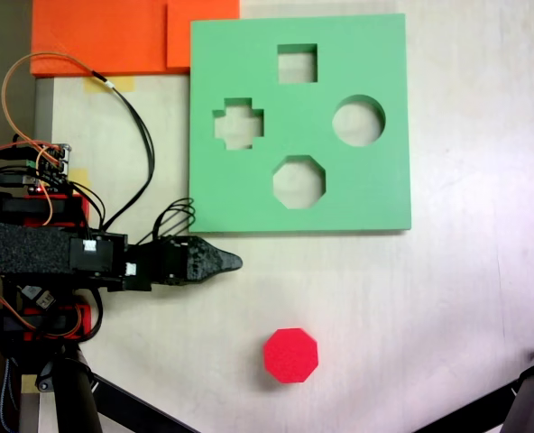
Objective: Put the octagonal pillar block into the corresponding hole
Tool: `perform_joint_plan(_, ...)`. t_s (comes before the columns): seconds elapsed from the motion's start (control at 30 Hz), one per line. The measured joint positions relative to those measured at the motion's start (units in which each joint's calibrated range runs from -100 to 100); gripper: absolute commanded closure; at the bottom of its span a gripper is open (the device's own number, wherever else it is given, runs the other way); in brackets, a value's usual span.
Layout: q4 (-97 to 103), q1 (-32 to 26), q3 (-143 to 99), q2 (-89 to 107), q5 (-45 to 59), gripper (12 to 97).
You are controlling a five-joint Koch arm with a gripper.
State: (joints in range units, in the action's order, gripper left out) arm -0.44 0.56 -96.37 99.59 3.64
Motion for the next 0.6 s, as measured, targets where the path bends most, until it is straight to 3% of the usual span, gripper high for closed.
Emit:
perform_joint_plan(0.13,2.64,2.2,-1.27,0.0,-6.06,59.6)
perform_joint_plan(0.37,1.96,9.23,-1.08,0.0,-29.35,68.1)
perform_joint_plan(0.6,-52.08,10.06,28.91,-0.14,-40.24,68.6)
